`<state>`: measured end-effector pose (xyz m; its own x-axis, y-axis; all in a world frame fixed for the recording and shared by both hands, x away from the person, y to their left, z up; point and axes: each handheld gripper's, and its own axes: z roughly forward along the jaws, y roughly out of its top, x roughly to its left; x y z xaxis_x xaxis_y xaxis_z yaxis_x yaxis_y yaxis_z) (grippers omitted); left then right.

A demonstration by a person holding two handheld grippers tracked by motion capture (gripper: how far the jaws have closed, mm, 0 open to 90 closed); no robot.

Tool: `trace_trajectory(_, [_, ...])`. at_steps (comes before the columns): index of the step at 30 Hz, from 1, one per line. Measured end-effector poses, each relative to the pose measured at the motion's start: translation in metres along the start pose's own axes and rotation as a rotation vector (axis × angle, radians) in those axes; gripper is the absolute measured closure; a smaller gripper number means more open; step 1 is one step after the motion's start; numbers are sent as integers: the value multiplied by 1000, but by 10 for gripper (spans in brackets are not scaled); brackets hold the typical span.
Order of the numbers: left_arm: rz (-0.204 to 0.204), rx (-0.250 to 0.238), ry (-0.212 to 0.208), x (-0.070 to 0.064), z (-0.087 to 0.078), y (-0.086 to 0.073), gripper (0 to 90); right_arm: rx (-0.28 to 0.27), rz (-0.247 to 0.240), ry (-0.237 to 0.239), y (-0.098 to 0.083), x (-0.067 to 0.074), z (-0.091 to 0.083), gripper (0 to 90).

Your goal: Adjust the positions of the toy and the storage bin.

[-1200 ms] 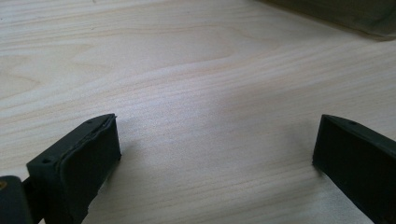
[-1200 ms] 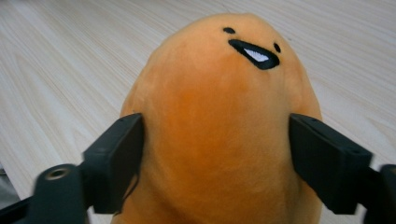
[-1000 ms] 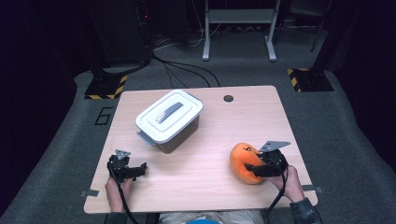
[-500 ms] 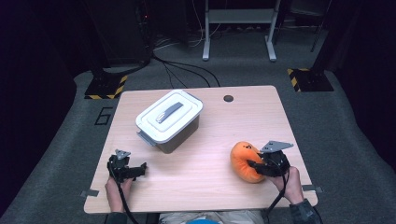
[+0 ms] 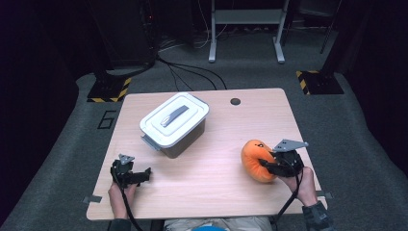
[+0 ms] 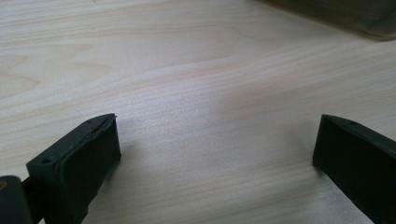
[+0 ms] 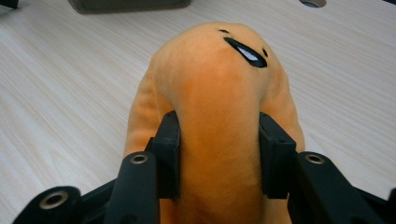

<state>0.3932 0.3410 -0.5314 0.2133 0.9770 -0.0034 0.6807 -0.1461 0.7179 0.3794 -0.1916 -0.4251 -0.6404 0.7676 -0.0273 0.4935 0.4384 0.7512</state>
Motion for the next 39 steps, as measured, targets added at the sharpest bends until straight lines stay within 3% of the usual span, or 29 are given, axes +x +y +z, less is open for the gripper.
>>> trace_trajectory(39, [0, 0, 0, 0, 0, 0, 4, 6, 48, -102, 15, -50, -10, 576])
